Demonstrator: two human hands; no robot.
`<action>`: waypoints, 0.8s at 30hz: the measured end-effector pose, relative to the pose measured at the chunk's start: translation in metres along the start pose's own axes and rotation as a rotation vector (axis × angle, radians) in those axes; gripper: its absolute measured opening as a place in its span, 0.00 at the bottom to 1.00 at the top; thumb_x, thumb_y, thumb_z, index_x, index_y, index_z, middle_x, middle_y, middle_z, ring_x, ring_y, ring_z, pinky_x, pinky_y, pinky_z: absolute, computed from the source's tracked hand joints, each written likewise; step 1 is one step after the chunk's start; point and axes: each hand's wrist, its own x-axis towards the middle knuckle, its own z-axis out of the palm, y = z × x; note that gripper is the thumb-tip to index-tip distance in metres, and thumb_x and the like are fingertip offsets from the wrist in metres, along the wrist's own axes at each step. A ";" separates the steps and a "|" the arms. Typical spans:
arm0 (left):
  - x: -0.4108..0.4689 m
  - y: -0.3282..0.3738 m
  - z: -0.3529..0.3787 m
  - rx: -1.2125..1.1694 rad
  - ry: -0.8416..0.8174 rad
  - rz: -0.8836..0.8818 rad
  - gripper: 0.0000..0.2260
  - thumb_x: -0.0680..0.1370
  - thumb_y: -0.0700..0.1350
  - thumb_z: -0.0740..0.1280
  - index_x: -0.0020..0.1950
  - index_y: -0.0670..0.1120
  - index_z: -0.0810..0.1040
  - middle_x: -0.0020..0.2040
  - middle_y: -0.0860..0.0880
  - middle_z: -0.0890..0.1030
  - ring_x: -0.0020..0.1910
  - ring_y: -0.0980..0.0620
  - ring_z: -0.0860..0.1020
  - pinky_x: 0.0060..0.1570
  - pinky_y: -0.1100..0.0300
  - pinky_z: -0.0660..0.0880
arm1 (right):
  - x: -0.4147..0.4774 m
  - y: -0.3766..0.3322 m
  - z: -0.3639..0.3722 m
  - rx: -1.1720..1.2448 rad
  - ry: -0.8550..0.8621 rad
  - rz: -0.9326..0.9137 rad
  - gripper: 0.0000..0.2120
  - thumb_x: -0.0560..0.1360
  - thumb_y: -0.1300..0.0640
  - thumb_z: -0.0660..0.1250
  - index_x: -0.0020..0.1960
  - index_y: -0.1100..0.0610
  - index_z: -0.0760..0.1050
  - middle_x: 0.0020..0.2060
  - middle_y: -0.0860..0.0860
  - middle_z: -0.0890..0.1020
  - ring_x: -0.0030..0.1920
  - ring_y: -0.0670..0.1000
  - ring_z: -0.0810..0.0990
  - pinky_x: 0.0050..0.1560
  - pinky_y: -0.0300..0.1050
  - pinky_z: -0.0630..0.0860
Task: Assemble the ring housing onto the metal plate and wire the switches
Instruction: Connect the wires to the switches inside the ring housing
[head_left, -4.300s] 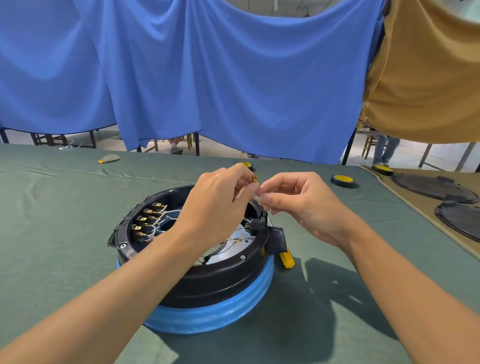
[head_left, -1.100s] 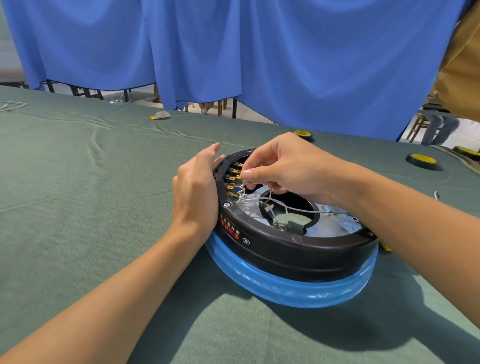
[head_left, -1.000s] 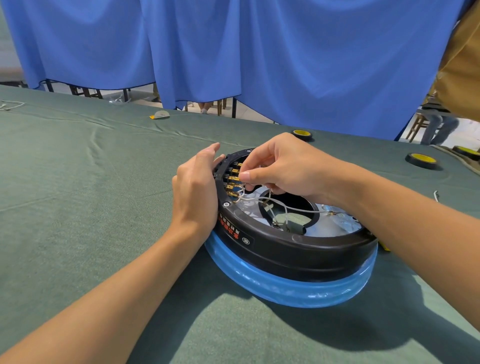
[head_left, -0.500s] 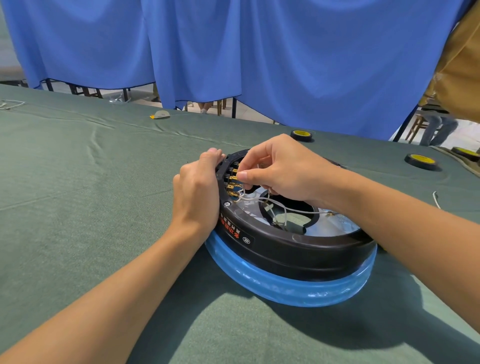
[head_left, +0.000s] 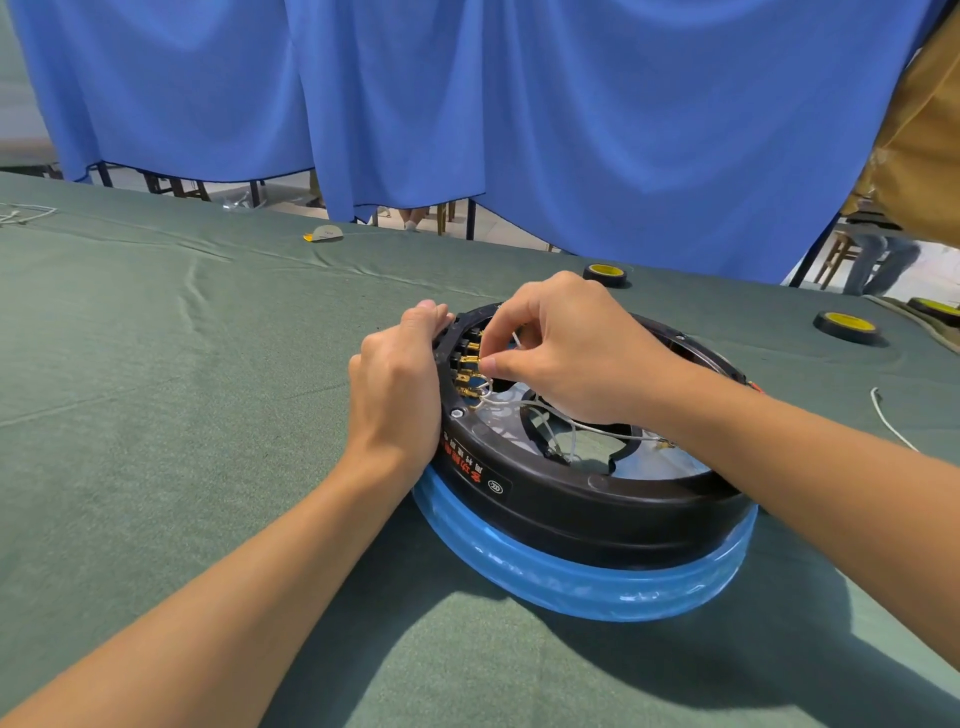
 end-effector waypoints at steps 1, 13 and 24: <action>-0.001 0.001 0.000 0.004 -0.001 0.001 0.18 0.67 0.63 0.59 0.43 0.59 0.85 0.50 0.58 0.85 0.58 0.52 0.81 0.65 0.46 0.72 | 0.000 0.000 0.001 0.001 0.002 -0.003 0.06 0.73 0.57 0.73 0.37 0.51 0.81 0.23 0.40 0.68 0.29 0.32 0.71 0.30 0.26 0.65; -0.007 0.011 -0.003 0.092 -0.025 0.019 0.16 0.68 0.65 0.56 0.28 0.61 0.77 0.41 0.52 0.79 0.45 0.51 0.76 0.60 0.38 0.71 | 0.002 -0.002 0.005 -0.026 -0.005 0.023 0.05 0.74 0.55 0.72 0.40 0.52 0.81 0.28 0.40 0.69 0.30 0.40 0.67 0.30 0.24 0.64; -0.002 0.027 -0.009 0.204 -0.139 0.024 0.13 0.68 0.52 0.65 0.50 0.54 0.84 0.42 0.51 0.86 0.43 0.48 0.84 0.48 0.51 0.81 | -0.021 0.009 -0.015 -0.083 0.041 -0.005 0.05 0.76 0.52 0.69 0.46 0.50 0.83 0.47 0.46 0.78 0.46 0.45 0.74 0.48 0.40 0.70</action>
